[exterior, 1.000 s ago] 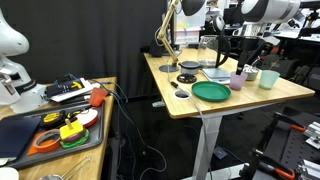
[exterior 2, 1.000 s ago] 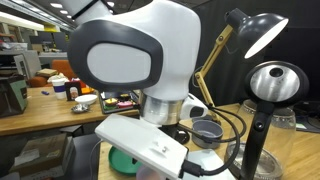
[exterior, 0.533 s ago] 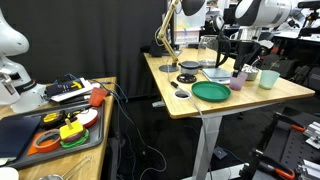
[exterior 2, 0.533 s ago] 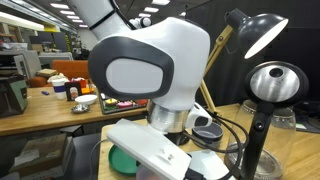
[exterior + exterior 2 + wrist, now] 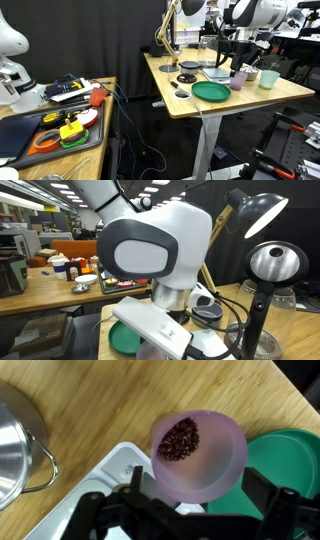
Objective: Pour the contents in the purple cup onto the green plate
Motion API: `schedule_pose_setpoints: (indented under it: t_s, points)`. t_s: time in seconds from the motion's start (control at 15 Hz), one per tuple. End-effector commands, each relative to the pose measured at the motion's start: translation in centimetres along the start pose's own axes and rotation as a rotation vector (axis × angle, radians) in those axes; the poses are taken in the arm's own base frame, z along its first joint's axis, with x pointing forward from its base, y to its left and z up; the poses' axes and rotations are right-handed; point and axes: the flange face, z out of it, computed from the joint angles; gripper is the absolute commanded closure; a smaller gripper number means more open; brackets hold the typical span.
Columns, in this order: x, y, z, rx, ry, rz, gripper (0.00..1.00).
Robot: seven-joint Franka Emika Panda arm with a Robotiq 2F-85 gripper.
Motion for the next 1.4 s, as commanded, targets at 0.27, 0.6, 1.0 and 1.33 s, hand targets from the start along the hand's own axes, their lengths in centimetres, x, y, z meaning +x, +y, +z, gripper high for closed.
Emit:
schedule_pose_setpoints:
  t_s: [0.27,0.6,1.0,1.33]
  points:
    - [0.0,0.5,0.8,0.02,-0.031,0.076,0.23]
    - [0.4,0.4,0.4,0.011,-0.064,0.134,0.46]
    - [1.3,-0.1,-0.4,-0.012,-0.158,0.201,0.46]
    - [3.4,-2.1,-1.7,-0.076,-0.186,0.23,0.46]
